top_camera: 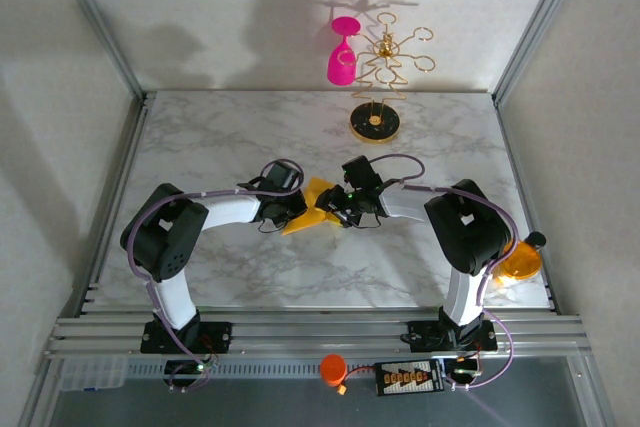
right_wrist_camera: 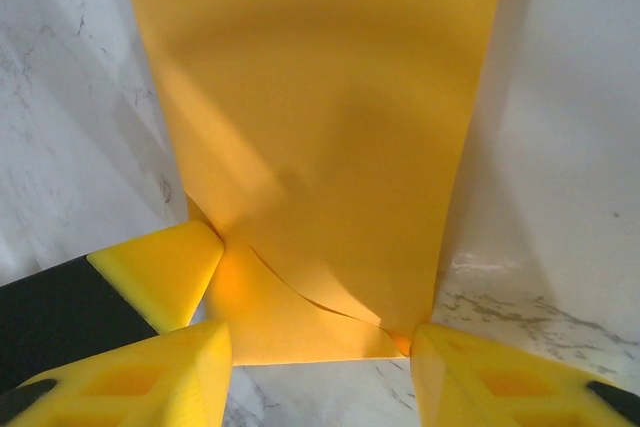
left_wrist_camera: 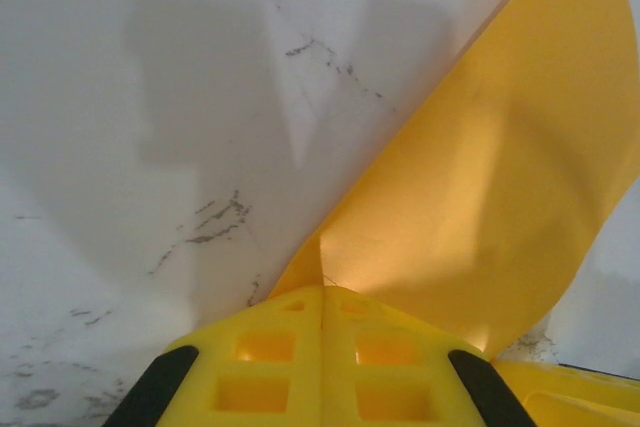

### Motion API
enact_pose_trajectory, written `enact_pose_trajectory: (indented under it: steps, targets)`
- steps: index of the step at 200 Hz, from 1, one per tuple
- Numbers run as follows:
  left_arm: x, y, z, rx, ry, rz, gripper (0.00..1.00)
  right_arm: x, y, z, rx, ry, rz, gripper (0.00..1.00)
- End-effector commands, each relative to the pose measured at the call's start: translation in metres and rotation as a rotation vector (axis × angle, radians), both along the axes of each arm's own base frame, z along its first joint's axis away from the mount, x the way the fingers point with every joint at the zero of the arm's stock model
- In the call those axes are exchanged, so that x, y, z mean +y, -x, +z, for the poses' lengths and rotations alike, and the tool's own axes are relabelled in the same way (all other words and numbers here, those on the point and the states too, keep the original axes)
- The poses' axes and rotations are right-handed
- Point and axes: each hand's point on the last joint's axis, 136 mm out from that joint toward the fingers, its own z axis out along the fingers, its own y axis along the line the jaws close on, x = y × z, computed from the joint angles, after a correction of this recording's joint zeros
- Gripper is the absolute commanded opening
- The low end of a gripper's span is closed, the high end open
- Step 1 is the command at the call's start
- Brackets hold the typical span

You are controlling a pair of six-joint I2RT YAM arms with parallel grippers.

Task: Fold a paper plane with a square sheet of paper (pick it up from the middle)
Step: Fold the wing for the fifth time at the center of the table.

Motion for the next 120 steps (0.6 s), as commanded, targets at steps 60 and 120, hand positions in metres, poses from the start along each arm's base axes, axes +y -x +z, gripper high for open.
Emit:
enact_pose_trajectory:
  steps: [60, 120]
  targets:
    - [0.022, 0.020, -0.029, 0.093, -0.089, 0.027, 0.05, -0.005, 0.013, -0.001, 0.019, 0.037, 0.018, 0.51]
    - [0.024, 0.023, -0.035, 0.115, -0.076, 0.035, 0.05, 0.007, 0.014, 0.003, 0.023, -0.035, 0.036, 0.49]
